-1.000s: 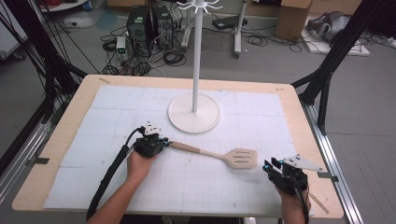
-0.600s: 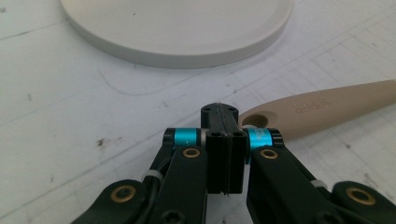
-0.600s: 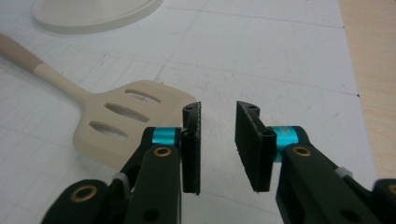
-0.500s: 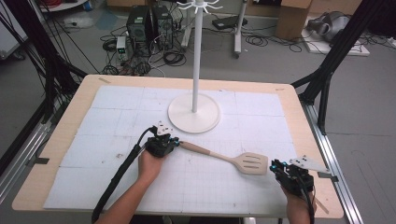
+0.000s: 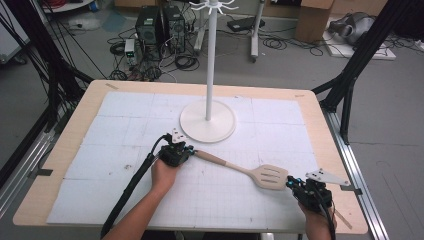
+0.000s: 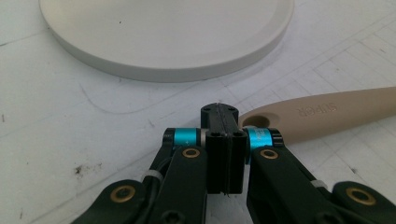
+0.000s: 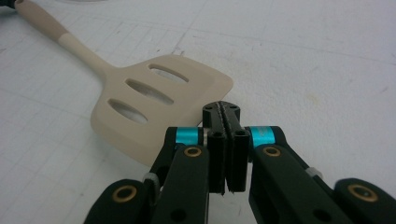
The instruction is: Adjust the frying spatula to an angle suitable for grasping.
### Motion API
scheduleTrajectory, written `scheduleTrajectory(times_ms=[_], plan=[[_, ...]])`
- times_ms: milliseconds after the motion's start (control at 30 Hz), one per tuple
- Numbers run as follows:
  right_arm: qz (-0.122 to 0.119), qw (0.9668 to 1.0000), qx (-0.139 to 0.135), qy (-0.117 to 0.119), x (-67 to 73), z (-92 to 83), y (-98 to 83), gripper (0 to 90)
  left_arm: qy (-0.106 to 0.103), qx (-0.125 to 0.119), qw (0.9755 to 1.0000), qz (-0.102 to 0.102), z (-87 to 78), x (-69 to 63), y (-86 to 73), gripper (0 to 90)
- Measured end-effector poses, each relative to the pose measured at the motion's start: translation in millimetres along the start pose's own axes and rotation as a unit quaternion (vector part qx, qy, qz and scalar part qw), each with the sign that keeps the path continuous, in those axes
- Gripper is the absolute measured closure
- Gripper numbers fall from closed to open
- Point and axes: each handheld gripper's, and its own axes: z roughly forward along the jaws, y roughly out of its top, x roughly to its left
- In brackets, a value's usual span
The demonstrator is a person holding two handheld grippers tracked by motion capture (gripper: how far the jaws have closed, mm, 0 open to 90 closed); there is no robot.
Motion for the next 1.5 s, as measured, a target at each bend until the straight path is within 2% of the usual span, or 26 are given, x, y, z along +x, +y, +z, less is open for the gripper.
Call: scheduleTrajectory(times_ms=[300,400,433,467,500,533,567,600,633,667,767,800,833,867,900,933,967,1000,1033,1100,1133,1200,1300,1333,1400,1500], plan=[[0.012,0.9998,0.004,0.012,9.6,-11.3,-8.3,89.2,0.01,0.0,0.9999,0.001,4.4,-0.9,3.8,89.4],[0.01,0.9999,0.003,0.012,10.2,-12.4,-8.0,89.2,0.009,-0.003,0.9999,-0.005,4.5,1.2,4.0,88.2],[0.008,0.9999,0.002,0.013,10.1,-12.8,-7.8,88.9,0.007,-0.007,0.9998,-0.014,4.1,3.1,4.0,85.8],[0.01,0.9999,0.0,0.013,10.6,-13.3,-7.5,85.0,0.005,-0.013,0.9997,-0.022,2.9,5.4,4.5,81.9],[0.011,0.9999,-0.01,0.0,10.3,-16.1,-5.9,76.5,0.002,-0.02,0.9995,-0.023,0.6,7.4,5.3,75.1],[0.015,0.9996,-0.022,-0.002,9.5,-18.2,-5.2,69.0,0.007,-0.031,0.9994,-0.014,-8.3,11.6,6.7,70.9],[0.018,0.9992,-0.035,-0.008,8.3,-20.3,-4.8,59.3,0.007,-0.031,0.9994,-0.014,-8.3,11.6,6.7,66.6],[0.018,0.9984,-0.051,-0.016,6.6,-22.5,-4.5,52.3,0.005,-0.056,0.9983,-0.015,-20.8,15.8,6.4,64.3],[0.019,0.9975,-0.067,-0.013,5.4,-25.1,-4.2,47.5,0.005,-0.072,0.9973,-0.013,-27.8,17.6,5.5,62.1],[0.016,0.9963,-0.083,-0.015,4.3,-27.5,-4.0,42.9,0.005,-0.072,0.9973,-0.013,-27.8,17.6,5.5,59.2],[0.01,0.9942,-0.105,-0.02,3.9,-31.3,-3.0,34.5,0.001,-0.103,0.9947,-0.001,-49.2,21.8,3.8,49.6],[0.001,0.9927,-0.118,-0.022,4.3,-33.9,-2.2,28.1,-0.002,-0.139,0.9904,0.0,-64.5,24.5,-0.4,46.7],[0.001,0.9927,-0.118,-0.022,4.3,-33.9,-2.2,28.1,-0.002,-0.139,0.9904,0.0,-64.5,24.5,-0.4,44.0],[-0.004,0.9915,-0.128,-0.022,5.3,-34.5,-1.2,24.6,-0.01,-0.157,0.9876,-0.008,-77.8,27.4,-5.1,40.8],[-0.004,0.9915,-0.128,-0.022,5.3,-34.5,-1.2,24.6,-0.01,-0.157,0.9876,-0.008,-77.8,27.4,-5.1,37.3],[-0.011,0.9911,-0.131,-0.018,5.8,-33.6,0.1,20.3,-0.014,-0.159,0.9871,-0.008,-83.8,28.4,-6.6,32.3],[-0.011,0.9911,-0.131,-0.018,5.8,-33.6,0.1,20.3,-0.012,-0.175,0.9844,-0.01,-90.2,28.9,-9.9,32.3],[-0.021,0.9904,-0.136,-0.012,7.4,-32.3,1.5,19.7,-0.019,-0.197,0.98,-0.016,-102.8,32.2,-17.0,30.9],[-0.021,0.9904,-0.136,-0.012,7.4,-32.3,1.5,19.7,-0.019,-0.197,0.98,-0.016,-102.8,32.2,-17.0,28.8],[-0.037,0.9897,-0.139,-0.001,9.8,-30.1,4.0,19.5,-0.025,-0.215,0.9762,-0.018,-117.1,37.0,-28.7,24.7],[-0.037,0.9897,-0.139,-0.001,9.8,-30.1,4.0,19.5,-0.025,-0.215,0.9762,-0.018,-117.1,37.0,-28.7,24.5],[-0.053,0.9883,-0.142,0.012,12.8,-27.8,6.4,19.7,-0.03,-0.221,0.9746,-0.016,-128.8,42.8,-43.3,20.5],[-0.064,0.9865,-0.149,0.025,14.7,-27.3,8.0,21.8,-0.037,-0.225,0.9736,-0.02,-135.5,46.9,-52.4,19.0],[-0.064,0.9865,-0.149,0.025,14.7,-27.3,8.0,21.8,-0.042,-0.222,0.974,-0.017,-138.7,48.8,-56.2,19.0],[-0.061,0.9859,-0.152,0.035,16.4,-26.0,9.4,20.3,-0.04,-0.229,0.9726,-0.009,-147.4,50.8,-67.1,17.5],[-0.052,0.9863,-0.152,0.037,18.1,-25.5,10.2,17.8,-0.039,-0.234,0.9715,-0.012,-150.9,52.9,-68.7,16.4]])
